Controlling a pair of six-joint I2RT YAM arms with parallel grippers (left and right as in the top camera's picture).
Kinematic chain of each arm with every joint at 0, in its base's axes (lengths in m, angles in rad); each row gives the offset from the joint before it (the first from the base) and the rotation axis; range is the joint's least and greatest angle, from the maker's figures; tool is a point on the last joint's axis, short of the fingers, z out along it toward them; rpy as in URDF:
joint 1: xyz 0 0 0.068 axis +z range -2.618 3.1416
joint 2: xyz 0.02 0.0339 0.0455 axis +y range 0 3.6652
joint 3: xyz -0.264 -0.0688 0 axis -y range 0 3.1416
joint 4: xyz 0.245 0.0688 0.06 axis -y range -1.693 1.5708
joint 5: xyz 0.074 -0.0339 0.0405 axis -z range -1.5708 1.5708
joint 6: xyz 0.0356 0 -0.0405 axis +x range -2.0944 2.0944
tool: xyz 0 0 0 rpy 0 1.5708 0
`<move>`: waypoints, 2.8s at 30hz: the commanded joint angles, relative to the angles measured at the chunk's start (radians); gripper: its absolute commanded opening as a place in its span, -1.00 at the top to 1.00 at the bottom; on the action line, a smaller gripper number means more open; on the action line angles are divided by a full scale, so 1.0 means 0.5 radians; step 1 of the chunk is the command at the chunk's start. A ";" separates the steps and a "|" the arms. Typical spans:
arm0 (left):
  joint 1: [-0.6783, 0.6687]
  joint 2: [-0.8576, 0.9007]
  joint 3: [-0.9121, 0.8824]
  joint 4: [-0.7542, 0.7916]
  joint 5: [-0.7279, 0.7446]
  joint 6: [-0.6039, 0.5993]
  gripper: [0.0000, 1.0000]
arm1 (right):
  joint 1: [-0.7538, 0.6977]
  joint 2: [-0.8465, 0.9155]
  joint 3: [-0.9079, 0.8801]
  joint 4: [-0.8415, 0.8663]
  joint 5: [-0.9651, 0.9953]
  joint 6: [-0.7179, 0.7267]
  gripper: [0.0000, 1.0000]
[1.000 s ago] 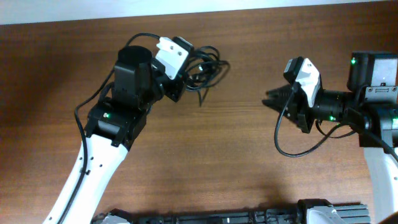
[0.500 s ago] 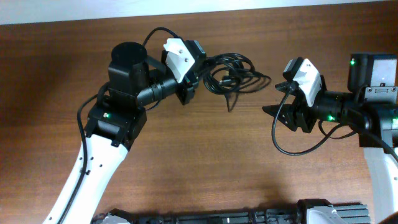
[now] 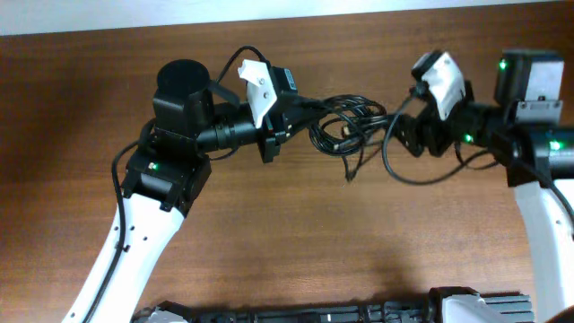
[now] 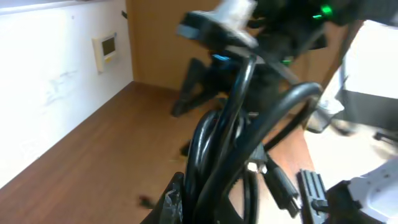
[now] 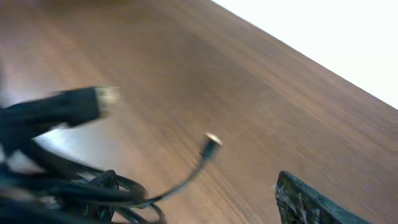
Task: Untangle cables
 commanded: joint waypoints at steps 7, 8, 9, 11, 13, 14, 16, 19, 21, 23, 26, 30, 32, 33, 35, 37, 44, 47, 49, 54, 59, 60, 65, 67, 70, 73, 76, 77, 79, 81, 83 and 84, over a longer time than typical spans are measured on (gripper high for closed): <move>-0.005 -0.029 0.014 0.011 0.363 -0.047 1.00 | -0.005 0.288 0.021 0.180 0.874 0.953 -0.62; -0.005 -0.029 0.014 0.011 0.362 -0.047 1.00 | -0.005 0.308 0.021 0.179 0.872 0.965 -0.63; -0.004 -0.029 0.014 0.012 0.359 -0.046 1.00 | -0.005 0.323 0.021 0.173 0.872 0.964 -0.63; -0.004 -0.029 0.014 0.012 0.327 -0.046 1.00 | -0.005 0.336 0.021 0.159 0.872 0.966 -0.64; -0.004 -0.029 0.014 0.010 0.240 -0.047 1.00 | -0.005 0.330 0.021 0.143 0.873 0.980 -0.64; -0.004 -0.029 0.014 0.004 0.176 -0.047 1.00 | -0.005 0.323 0.021 0.136 0.871 0.979 -0.65; -0.004 -0.029 0.014 -0.012 0.047 -0.047 1.00 | -0.005 0.299 0.021 0.109 0.855 0.978 -0.66; -0.004 -0.029 0.014 -0.049 -0.200 -0.086 1.00 | -0.005 0.231 0.021 0.074 0.761 0.943 -0.71; -0.004 -0.029 0.014 -0.048 -0.297 -0.150 1.00 | -0.005 0.180 0.021 0.069 0.659 0.890 -0.71; -0.004 -0.029 0.014 -0.048 -0.381 -0.208 1.00 | -0.005 0.126 0.021 0.069 0.568 0.832 -0.74; -0.004 -0.029 0.014 -0.039 -0.418 -0.282 1.00 | -0.003 0.036 0.021 0.069 0.333 0.657 -0.77; -0.004 -0.029 0.014 -0.029 -0.392 -0.288 1.00 | -0.004 -0.064 0.021 0.076 0.178 0.532 -0.83; -0.004 -0.029 0.014 0.005 -0.307 -0.288 1.00 | -0.004 -0.068 0.021 0.076 0.175 0.533 -0.84; -0.004 -0.029 0.014 0.027 -0.267 -0.288 1.00 | -0.004 -0.068 0.021 0.075 0.175 0.533 -0.84; -0.004 -0.029 0.014 0.063 -0.251 -0.288 1.00 | -0.003 -0.068 0.021 0.067 0.156 0.530 -0.83; -0.004 -0.029 0.014 0.074 -0.258 -0.288 1.00 | -0.003 -0.068 0.021 0.054 0.050 0.439 -0.82; -0.004 -0.029 0.014 0.108 -0.129 -0.288 1.00 | -0.002 -0.068 0.021 0.036 -0.169 0.272 -0.82; -0.004 -0.029 0.014 0.197 0.120 -0.288 1.00 | -0.002 -0.066 0.021 0.038 -0.143 0.272 -0.82; -0.004 -0.029 0.014 0.256 0.272 -0.287 1.00 | -0.002 -0.060 0.021 0.042 -0.037 0.281 -0.82; -0.004 -0.029 0.014 0.294 0.506 -0.286 1.00 | -0.002 -0.015 0.021 0.179 0.311 0.536 -0.82; -0.004 -0.029 0.014 0.287 0.537 -0.286 1.00 | -0.004 0.027 0.021 0.285 0.736 0.900 -0.82; -0.004 -0.029 0.014 0.287 0.537 -0.286 1.00 | -0.004 0.035 0.021 0.279 0.809 0.964 -0.82; -0.004 -0.029 0.014 0.288 0.537 -0.286 1.00 | -0.004 0.055 0.020 0.192 1.090 1.137 -0.83; -0.004 -0.029 0.014 0.288 0.536 -0.286 1.00 | -0.004 0.055 0.020 0.166 1.097 1.135 -0.83; 0.002 -0.029 0.014 0.288 0.510 -0.271 1.00 | -0.004 0.054 0.021 0.127 1.089 1.135 -0.83; 0.048 -0.029 0.014 0.272 0.468 -0.271 1.00 | -0.004 0.052 0.021 0.075 1.064 1.135 -0.84; 0.140 -0.029 0.014 0.169 0.339 -0.271 1.00 | -0.004 0.046 0.021 0.058 0.928 1.128 -0.84; 0.163 -0.029 0.014 0.124 0.284 -0.270 1.00 | -0.003 0.037 0.021 0.062 0.860 1.104 -0.84; 0.192 -0.029 0.014 0.014 0.163 -0.226 1.00 | -0.004 0.009 0.021 0.075 0.694 1.043 -0.86; 0.192 -0.029 0.014 -0.060 0.136 -0.108 1.00 | -0.003 -0.018 0.021 0.089 0.521 0.956 -0.86; 0.192 -0.029 0.014 -0.141 0.135 0.018 1.00 | -0.003 -0.043 0.021 0.091 0.284 0.820 -0.86; 0.192 -0.029 0.014 -0.171 0.134 0.076 1.00 | -0.003 -0.053 0.021 0.089 0.177 0.754 -0.86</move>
